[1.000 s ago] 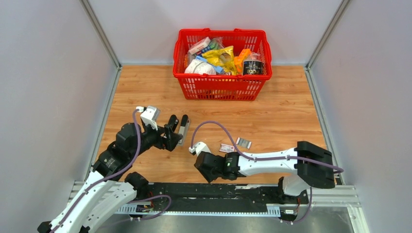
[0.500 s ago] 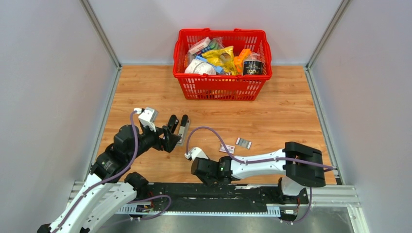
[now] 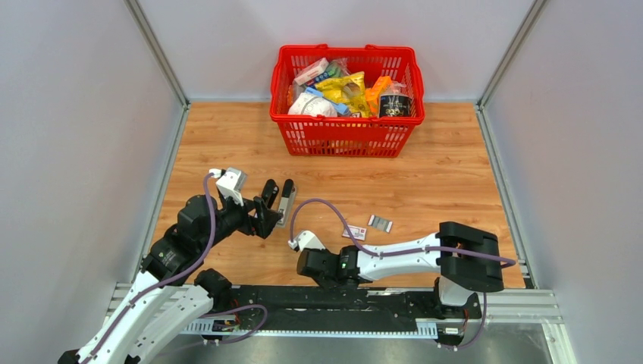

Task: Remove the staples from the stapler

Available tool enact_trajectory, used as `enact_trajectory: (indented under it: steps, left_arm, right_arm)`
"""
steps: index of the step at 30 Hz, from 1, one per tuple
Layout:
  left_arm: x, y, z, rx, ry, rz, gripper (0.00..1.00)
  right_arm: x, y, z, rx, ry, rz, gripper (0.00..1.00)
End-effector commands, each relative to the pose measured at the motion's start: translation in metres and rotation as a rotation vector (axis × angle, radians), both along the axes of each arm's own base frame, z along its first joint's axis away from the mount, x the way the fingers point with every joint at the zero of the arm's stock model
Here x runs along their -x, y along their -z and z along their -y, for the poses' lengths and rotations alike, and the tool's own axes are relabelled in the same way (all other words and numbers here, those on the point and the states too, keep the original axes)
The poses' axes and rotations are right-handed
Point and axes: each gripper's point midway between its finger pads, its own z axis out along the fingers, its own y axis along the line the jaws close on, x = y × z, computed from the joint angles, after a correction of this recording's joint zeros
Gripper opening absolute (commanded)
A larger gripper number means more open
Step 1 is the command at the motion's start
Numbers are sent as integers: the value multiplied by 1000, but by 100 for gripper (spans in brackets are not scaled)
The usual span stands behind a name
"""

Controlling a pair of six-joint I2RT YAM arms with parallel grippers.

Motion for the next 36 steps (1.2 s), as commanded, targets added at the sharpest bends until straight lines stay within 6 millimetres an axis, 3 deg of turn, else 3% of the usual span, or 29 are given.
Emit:
enact_trajectory:
  steps: [1, 12, 21, 28, 36]
  left_arm:
    - [-2, -3, 1, 10, -2, 13, 97]
    - [-2, -4, 2, 12, -1, 13, 97]
    - [-2, -4, 2, 12, 1, 14, 97]
    - [-4, -2, 5, 14, 8, 12, 97]
    - [-6, -2, 9, 17, 20, 12, 97]
  right_arm:
    - [-4, -9, -10, -28, 22, 30, 38]
    - [-8, -9, -3, -8, 43, 56, 17]
    - [-24, -21, 8, 4, 129, 100, 16]
    - [-53, -40, 35, -2, 272, 124, 14]
    - [-92, -54, 84, -13, 496, 131, 14]
